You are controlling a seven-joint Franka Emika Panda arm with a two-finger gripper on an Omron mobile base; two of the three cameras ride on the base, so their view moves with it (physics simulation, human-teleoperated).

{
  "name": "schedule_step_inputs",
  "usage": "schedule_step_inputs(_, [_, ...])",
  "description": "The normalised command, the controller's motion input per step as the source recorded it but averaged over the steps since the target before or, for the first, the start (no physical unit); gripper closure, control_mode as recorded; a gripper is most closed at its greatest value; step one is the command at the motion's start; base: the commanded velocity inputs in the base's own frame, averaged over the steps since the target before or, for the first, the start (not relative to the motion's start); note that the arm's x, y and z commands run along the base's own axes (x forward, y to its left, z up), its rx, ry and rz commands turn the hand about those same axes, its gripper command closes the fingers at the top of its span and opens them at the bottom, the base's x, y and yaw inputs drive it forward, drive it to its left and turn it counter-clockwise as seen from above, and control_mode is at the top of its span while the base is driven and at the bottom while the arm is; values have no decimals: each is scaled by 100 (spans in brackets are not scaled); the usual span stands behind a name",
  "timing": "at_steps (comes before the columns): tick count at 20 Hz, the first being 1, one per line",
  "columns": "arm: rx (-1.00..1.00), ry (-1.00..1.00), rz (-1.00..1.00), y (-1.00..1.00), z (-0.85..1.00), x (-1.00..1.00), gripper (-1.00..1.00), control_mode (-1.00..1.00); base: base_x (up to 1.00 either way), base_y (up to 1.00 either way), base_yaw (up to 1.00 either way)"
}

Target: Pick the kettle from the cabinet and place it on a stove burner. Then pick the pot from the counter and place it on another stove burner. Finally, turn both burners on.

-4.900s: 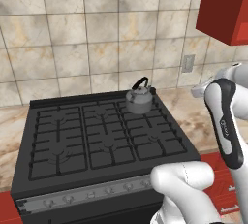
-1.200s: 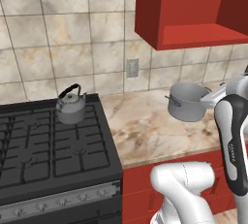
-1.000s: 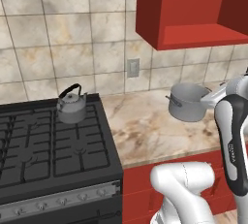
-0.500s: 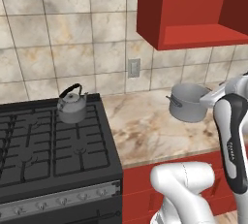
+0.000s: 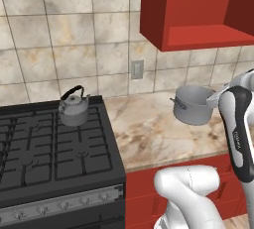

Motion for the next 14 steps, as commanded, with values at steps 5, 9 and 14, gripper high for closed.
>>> schedule_step_inputs(5, [-10,16,0,-26,-20,6,-100,-100,0,0,0])
schedule_step_inputs(9, [-9,5,0,-11,-38,0,-100,-100,0,0,0])
schedule_step_inputs(14, [-13,1,0,-1,-37,0,-100,-100,0,0,0])
